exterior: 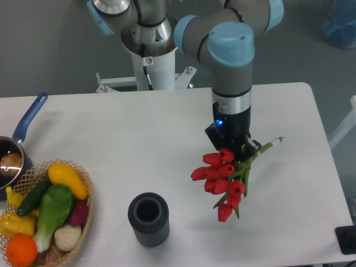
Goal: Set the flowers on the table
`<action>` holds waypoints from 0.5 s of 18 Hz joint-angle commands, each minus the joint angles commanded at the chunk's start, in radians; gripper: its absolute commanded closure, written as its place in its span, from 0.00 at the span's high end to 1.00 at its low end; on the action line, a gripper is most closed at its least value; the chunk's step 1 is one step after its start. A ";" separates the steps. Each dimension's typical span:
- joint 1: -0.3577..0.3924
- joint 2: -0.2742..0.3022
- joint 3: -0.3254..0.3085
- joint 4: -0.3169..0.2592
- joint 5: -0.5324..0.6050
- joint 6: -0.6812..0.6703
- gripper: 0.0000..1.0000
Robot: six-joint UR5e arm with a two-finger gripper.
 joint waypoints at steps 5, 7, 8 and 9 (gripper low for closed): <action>-0.006 -0.005 -0.037 0.000 0.021 -0.003 0.00; -0.008 -0.012 -0.048 0.006 0.020 -0.008 0.00; -0.008 -0.012 -0.048 0.002 0.018 -0.009 0.00; -0.008 -0.014 -0.049 0.002 0.018 -0.009 0.00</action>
